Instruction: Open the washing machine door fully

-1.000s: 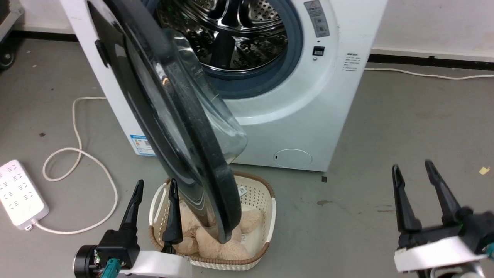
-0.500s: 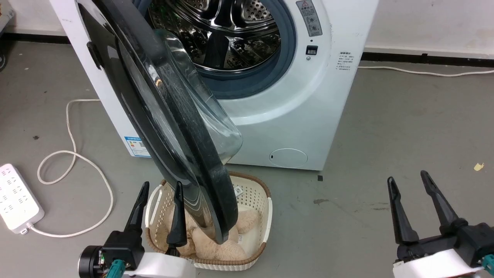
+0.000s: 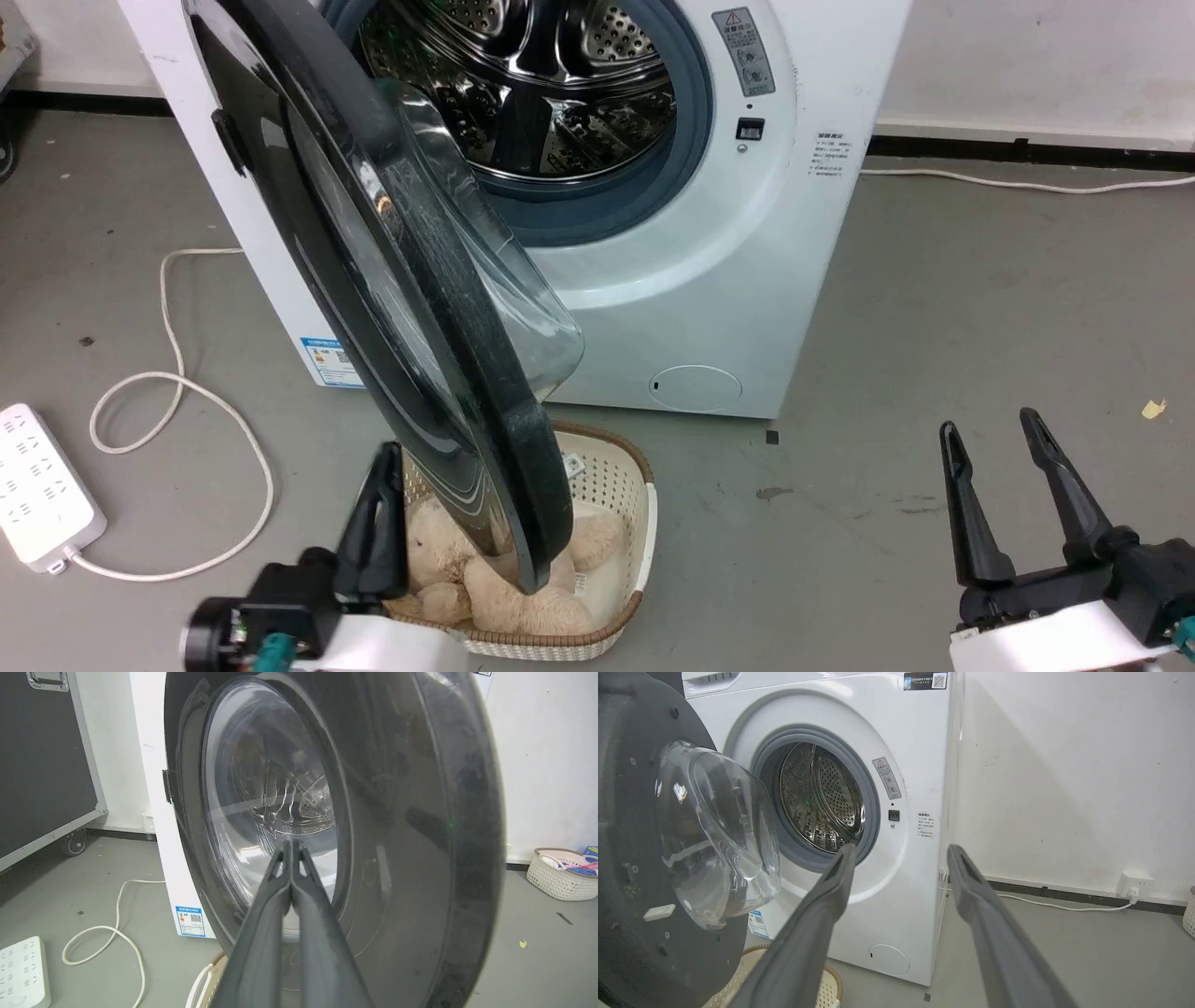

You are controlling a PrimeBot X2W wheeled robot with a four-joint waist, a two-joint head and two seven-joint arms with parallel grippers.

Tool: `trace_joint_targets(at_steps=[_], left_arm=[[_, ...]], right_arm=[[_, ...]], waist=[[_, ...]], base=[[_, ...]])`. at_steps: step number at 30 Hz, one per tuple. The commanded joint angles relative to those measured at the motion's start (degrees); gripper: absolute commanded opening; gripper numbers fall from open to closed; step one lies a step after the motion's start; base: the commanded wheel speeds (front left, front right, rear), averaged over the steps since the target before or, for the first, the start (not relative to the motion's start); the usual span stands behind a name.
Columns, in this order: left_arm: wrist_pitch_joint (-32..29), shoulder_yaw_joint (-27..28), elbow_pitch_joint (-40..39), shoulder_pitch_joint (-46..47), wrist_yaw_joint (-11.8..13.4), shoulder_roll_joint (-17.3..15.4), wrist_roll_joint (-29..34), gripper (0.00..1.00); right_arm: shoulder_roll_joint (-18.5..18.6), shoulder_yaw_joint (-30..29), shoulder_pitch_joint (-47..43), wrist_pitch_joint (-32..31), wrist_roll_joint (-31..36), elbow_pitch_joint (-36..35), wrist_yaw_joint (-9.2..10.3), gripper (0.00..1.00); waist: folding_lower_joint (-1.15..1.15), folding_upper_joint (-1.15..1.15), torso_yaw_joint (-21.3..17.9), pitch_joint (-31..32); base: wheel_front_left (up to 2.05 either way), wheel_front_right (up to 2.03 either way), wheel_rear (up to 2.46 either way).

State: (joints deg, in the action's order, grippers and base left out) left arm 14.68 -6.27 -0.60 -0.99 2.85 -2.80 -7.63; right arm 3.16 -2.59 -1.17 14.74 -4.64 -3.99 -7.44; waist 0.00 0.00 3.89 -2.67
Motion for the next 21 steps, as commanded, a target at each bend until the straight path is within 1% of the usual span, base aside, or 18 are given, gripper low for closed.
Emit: trace_joint_targets(at_steps=[1,4,7,12,16,19,21], left_arm=[[0.32,0.64,-0.91,-0.11,0.12,-0.08,0.07,0.00],[0.32,2.41,-3.74,0.54,0.85,-0.08,-2.30,0.00],[0.32,3.91,-7.62,1.40,1.61,-0.08,-3.06,0.00],[0.32,4.73,-15.58,4.31,2.26,-0.08,-1.84,0.00],[0.32,2.57,-20.54,7.10,1.91,-0.08,-0.37,0.00],[0.32,-0.63,-21.90,7.95,1.70,-0.08,0.56,0.00],[0.06,-3.62,-21.25,7.58,1.30,-0.08,1.12,0.00]], right_arm=[[-0.27,-0.12,-0.39,0.26,-0.22,-0.13,-0.05,1.00],[-0.28,-0.44,-0.29,0.26,-0.24,-0.06,-0.05,1.00],[-0.28,-0.49,-0.32,0.26,-0.22,-0.01,-0.05,1.00],[-0.28,-2.42,-0.12,0.26,0.04,-0.18,-0.05,1.00],[-0.28,-2.34,-0.20,0.26,-0.14,0.18,-0.05,1.00],[-0.28,-1.97,-0.27,0.26,-0.28,0.52,-0.05,1.00],[-0.28,-1.90,-0.23,0.26,-0.47,0.70,-0.05,1.00]], waist=[[0.00,0.00,0.01,0.11],[0.00,0.00,0.01,0.44],[0.00,0.00,-0.07,0.90],[0.00,0.00,-0.34,1.22],[0.00,0.00,-0.73,1.64],[0.00,0.00,-1.18,1.86],[0.00,0.00,-1.48,1.87]], base=[[0.00,0.00,0.00],[0.00,0.00,0.00],[0.00,0.00,0.00],[0.00,0.00,0.00],[0.00,0.00,0.00],[0.00,0.00,0.00],[0.00,0.00,0.00]])
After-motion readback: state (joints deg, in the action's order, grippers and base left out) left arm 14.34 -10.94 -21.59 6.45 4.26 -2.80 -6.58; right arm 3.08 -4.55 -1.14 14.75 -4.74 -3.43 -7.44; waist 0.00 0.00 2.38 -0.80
